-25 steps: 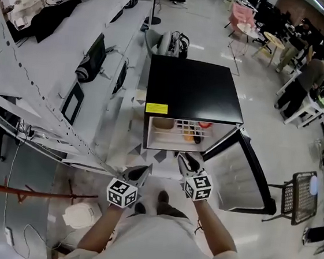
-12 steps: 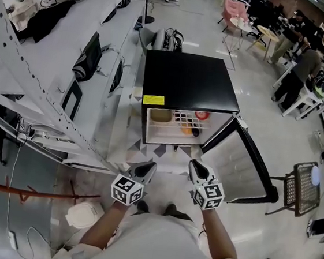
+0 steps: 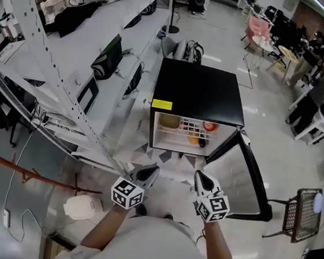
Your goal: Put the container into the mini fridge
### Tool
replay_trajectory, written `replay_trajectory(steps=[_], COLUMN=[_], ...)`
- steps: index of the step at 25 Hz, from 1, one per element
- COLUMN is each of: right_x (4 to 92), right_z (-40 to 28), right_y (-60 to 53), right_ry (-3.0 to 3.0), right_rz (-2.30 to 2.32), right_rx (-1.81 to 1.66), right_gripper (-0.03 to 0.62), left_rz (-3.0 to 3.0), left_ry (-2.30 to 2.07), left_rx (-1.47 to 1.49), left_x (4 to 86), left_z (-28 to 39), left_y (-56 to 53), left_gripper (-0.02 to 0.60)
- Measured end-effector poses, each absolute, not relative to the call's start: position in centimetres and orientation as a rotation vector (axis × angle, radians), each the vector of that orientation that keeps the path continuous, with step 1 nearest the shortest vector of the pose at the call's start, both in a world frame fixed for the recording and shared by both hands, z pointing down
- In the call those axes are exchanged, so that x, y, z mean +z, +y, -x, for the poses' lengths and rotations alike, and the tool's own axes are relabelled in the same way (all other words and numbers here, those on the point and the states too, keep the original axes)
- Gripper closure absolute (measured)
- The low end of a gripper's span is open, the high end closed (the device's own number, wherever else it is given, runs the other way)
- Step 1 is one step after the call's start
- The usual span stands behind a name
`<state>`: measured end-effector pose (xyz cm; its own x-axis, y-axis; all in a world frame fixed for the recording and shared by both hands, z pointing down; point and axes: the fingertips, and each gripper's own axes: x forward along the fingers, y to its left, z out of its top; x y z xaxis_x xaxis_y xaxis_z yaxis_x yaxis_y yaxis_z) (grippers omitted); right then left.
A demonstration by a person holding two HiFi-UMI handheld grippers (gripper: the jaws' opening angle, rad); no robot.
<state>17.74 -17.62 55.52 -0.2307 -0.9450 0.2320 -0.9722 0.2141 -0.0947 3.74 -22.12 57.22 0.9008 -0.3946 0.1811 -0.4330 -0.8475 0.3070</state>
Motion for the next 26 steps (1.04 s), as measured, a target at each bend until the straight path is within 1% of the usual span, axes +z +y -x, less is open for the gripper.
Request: replay_trajectory(steps=[10,26], right_x=[53.9,54.3], right_z=[-18.0,-18.2], right_y=[-17.2,-17.4], right_ry=[-2.462,-2.472], right_rz=[-1.816,-1.795], right_rx=[0.305,0.302], right_gripper=[0.588,0.588], left_rz=[-2.727,-2.718], left_ry=[-0.687,-0.700], left_rx=[0.129,0.133], left_x=[55.9,56.1], left_z=[-3.8,-4.2], left_y=[-20.7,-20.8], left_gripper=[0.577,0.577])
